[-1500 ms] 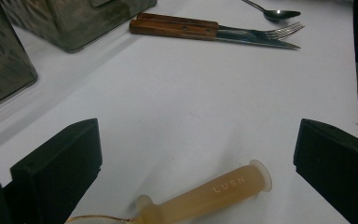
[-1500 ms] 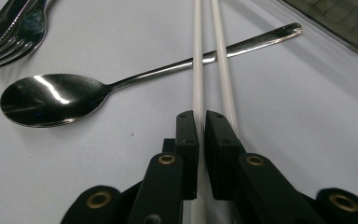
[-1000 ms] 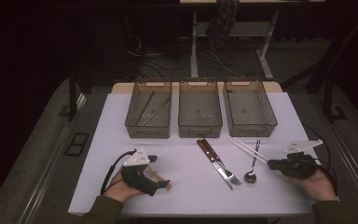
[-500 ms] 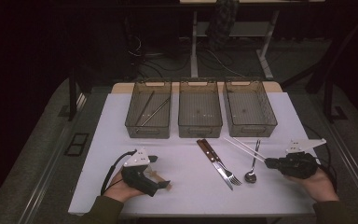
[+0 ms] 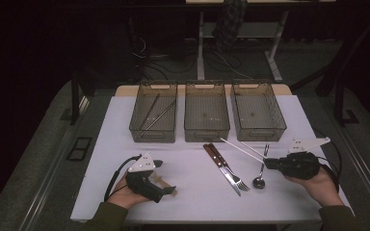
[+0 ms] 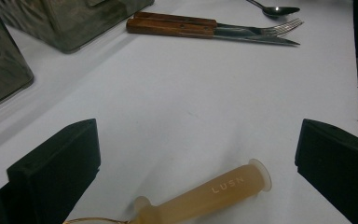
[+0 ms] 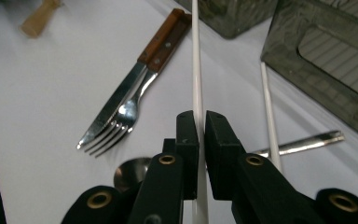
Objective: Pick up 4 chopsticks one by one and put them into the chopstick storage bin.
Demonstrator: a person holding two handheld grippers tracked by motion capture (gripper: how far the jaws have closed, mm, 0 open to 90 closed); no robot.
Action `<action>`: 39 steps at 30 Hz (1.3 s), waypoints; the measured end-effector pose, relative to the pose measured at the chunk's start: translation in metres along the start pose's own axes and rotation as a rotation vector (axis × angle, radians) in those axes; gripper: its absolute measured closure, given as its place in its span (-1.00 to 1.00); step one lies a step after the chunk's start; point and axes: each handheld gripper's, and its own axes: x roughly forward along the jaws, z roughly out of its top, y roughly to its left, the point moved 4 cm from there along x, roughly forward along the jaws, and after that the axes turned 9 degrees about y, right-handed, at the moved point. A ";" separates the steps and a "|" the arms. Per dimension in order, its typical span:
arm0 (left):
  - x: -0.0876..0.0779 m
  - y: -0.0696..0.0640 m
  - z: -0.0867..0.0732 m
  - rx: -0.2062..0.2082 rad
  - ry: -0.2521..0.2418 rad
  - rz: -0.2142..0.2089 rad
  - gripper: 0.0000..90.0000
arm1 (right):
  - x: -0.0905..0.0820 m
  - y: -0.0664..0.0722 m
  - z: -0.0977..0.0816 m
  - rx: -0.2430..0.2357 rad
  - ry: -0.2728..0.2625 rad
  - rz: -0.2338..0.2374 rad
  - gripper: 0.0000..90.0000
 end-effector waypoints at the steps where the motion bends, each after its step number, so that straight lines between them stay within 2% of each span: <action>1: 0.000 0.000 0.000 0.000 0.000 0.001 -1.00 | 0.000 0.001 0.002 -0.004 -0.006 0.003 0.87; 6: 0.000 0.000 0.000 0.002 0.000 0.001 -1.00 | 0.004 0.007 0.010 -0.015 -0.010 0.011 0.87; 14: 0.000 -0.001 0.001 0.003 0.001 0.004 -1.00 | 0.010 0.011 0.031 -0.024 -0.047 0.035 0.87; 21: 0.000 -0.001 0.001 0.004 -0.004 0.005 -1.00 | 0.019 0.013 0.047 -0.009 -0.058 0.055 0.87; 24: 0.000 -0.001 0.001 0.004 -0.005 0.005 -1.00 | 0.023 0.015 0.056 -0.016 -0.065 0.061 0.87; 31: -0.001 -0.001 0.001 0.005 -0.008 0.007 -1.00 | 0.031 0.019 0.076 -0.036 -0.078 0.062 0.87; 39: -0.001 -0.001 0.001 0.003 -0.012 0.009 -1.00 | 0.046 0.019 0.096 -0.028 -0.073 0.055 0.87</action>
